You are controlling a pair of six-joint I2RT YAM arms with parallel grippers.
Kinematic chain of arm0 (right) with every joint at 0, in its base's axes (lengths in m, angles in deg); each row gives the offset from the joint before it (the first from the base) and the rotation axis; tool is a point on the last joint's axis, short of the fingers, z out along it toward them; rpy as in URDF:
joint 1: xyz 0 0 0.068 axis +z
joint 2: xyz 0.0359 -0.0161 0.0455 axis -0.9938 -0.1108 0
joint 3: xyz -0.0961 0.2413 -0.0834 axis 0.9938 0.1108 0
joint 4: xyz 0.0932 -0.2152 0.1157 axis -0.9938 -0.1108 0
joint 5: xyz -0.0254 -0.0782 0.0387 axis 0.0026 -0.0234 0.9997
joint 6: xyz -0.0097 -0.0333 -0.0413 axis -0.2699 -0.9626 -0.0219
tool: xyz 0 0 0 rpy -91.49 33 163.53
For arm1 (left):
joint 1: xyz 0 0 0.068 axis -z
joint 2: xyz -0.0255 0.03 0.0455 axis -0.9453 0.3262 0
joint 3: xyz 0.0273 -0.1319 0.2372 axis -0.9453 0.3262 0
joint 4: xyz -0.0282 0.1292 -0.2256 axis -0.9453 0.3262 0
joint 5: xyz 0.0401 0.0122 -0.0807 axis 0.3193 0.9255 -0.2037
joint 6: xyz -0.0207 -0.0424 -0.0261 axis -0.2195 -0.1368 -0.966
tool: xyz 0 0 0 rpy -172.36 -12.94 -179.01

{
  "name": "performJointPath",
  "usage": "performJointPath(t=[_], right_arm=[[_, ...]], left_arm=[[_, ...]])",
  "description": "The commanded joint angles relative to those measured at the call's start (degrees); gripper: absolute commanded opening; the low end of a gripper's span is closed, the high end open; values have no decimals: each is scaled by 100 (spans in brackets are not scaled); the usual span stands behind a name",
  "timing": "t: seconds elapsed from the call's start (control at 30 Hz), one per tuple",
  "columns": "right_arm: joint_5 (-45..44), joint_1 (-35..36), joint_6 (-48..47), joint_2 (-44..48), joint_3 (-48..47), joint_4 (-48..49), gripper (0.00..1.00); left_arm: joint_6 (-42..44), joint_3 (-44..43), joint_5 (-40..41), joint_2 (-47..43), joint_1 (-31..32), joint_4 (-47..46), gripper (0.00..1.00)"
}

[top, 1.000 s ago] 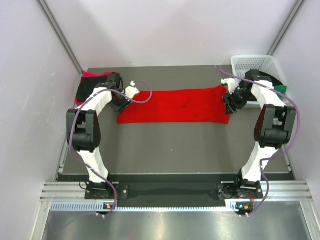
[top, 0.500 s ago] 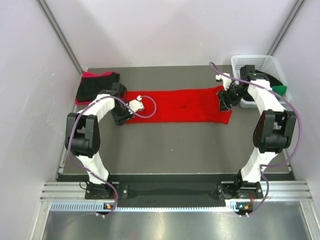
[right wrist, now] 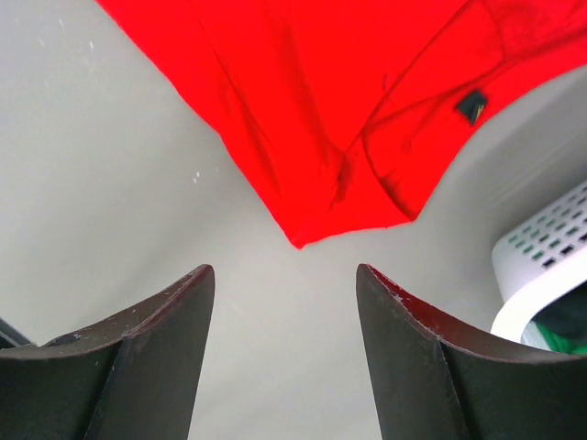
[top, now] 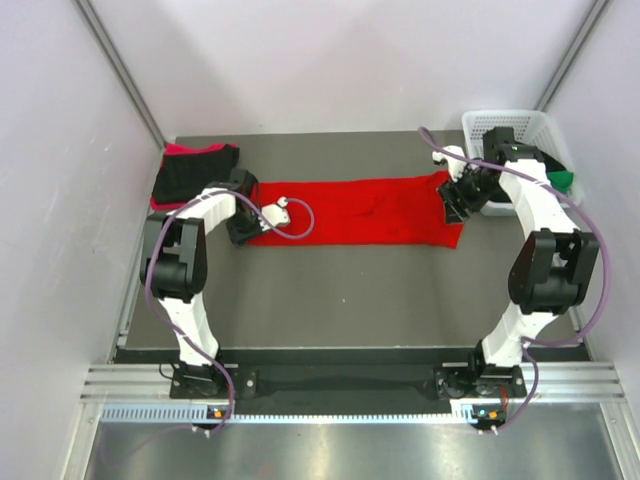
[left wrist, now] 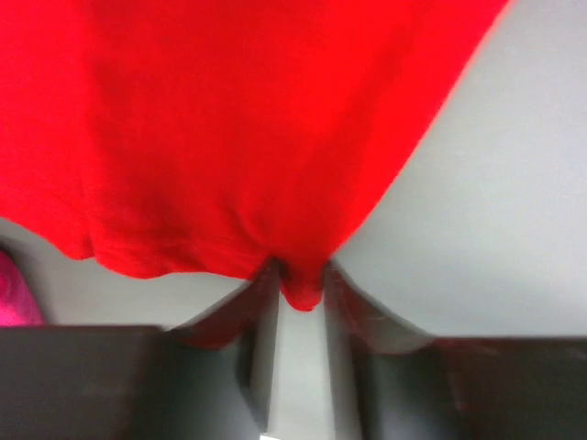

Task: Fold and stack the t-shirts
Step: Fold the tshirt

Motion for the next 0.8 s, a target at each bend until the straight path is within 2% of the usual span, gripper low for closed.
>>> performJointPath(t=[0.0, 0.07, 0.2, 0.37, 0.43, 0.57, 0.77], right_arm=[[-236, 66, -146, 275, -353, -294, 64], [-298, 66, -128, 319, -442, -330, 63], [-394, 75, 38, 468, -565, -409, 63], [-518, 101, 504, 653, -355, -321, 63], [-535, 93, 618, 583, -232, -312, 61], [-483, 101, 934, 171, -310, -190, 59], [-395, 391, 1286, -638, -793, 259, 60]], left_arm=[[192, 18, 68, 235, -38, -415, 18], [166, 88, 156, 218, -47, -486, 0], [209, 211, -230, -177, -38, -101, 0], [455, 536, -653, -1142, 137, 1200, 0], [464, 677, -714, -1546, 382, 1804, 0], [105, 940, -706, -2189, 953, 2413, 0], [-1125, 1064, -908, -2805, 2262, 3073, 0]])
